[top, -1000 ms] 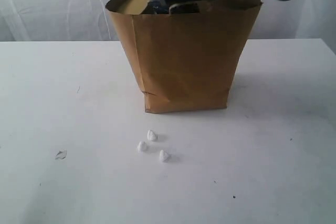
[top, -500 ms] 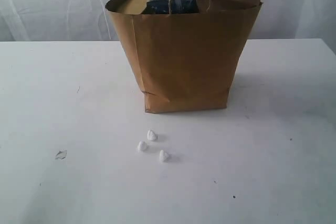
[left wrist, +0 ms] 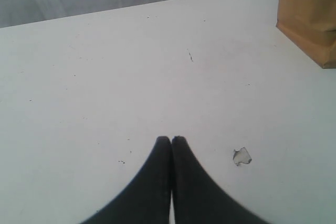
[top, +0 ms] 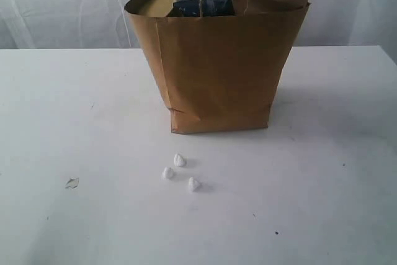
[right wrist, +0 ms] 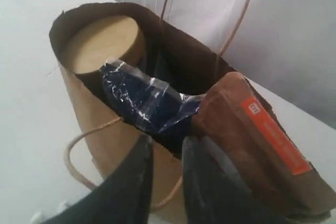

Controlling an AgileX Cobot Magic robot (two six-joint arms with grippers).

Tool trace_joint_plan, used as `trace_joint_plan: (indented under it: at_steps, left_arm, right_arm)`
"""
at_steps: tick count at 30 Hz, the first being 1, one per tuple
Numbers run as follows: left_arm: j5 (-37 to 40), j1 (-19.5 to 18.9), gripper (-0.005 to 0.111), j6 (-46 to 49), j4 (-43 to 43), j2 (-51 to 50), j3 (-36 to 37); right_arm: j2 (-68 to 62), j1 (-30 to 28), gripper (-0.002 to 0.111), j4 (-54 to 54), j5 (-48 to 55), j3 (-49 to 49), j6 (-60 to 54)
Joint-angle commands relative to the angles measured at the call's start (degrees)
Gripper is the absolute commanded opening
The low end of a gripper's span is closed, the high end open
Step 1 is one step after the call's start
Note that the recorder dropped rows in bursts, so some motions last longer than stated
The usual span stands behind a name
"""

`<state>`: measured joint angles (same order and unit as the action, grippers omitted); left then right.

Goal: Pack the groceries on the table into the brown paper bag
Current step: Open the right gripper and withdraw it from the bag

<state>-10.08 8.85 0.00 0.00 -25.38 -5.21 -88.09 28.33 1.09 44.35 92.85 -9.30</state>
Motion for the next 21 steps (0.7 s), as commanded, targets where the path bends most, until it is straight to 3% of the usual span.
trace_joint_plan:
  at_steps: [1,5,8,15,21]
  left_arm:
    - [-0.13,-0.13,0.0,0.0,0.0,0.38,0.43]
    - [-0.13,-0.13,0.0,0.0,0.0,0.38,0.43]
    - [-0.13,-0.13,0.0,0.0,0.0,0.38,0.43]
    - [-0.13,-0.13,0.0,0.0,0.0,0.38,0.43]
    - [-0.13,-0.13,0.0,0.0,0.0,0.38,0.43]
  right_arm:
    - [0.43,-0.37,0.019,-1.57,1.47,-0.21,-11.72]
    - [0.43,0.87,0.019,-3.08,5.88,-0.21,-37.34]
    - [0.43,2.18,0.019,-4.62,6.62,-0.21,-46.4]
    - [0.43,3.6,0.019,-14.67,7.59,-0.21,-47.31]
    - [0.68,3.6,0.019,-25.07,14.6,-0.21,-47.06]
